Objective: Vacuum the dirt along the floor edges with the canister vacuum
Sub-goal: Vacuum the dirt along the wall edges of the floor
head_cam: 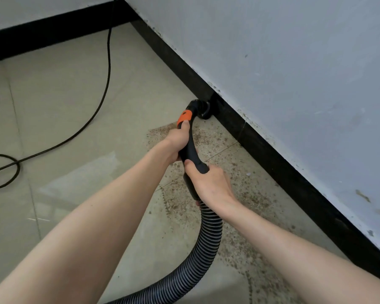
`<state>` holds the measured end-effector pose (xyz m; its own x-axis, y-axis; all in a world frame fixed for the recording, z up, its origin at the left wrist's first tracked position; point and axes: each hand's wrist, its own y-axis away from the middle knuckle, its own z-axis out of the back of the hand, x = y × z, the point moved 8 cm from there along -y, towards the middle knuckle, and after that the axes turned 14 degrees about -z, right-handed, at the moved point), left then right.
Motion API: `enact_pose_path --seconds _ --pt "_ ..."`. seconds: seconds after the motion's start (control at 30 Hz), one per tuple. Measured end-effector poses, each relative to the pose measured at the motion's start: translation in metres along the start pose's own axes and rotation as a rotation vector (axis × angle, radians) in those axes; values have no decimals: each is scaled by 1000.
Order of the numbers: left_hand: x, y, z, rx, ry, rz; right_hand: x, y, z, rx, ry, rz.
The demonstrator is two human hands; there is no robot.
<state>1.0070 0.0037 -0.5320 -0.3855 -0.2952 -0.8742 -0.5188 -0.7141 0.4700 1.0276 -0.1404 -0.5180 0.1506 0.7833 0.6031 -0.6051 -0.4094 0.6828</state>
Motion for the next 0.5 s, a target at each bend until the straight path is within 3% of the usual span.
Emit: enact_pose_path --seconds 0.3,0.5 --pt "4 28 -12 7 4 -8 -21 24 12 -19 -39 6" --pt "-2 41 28 -139 54 -101 -4 42 -2 51 -2 124"
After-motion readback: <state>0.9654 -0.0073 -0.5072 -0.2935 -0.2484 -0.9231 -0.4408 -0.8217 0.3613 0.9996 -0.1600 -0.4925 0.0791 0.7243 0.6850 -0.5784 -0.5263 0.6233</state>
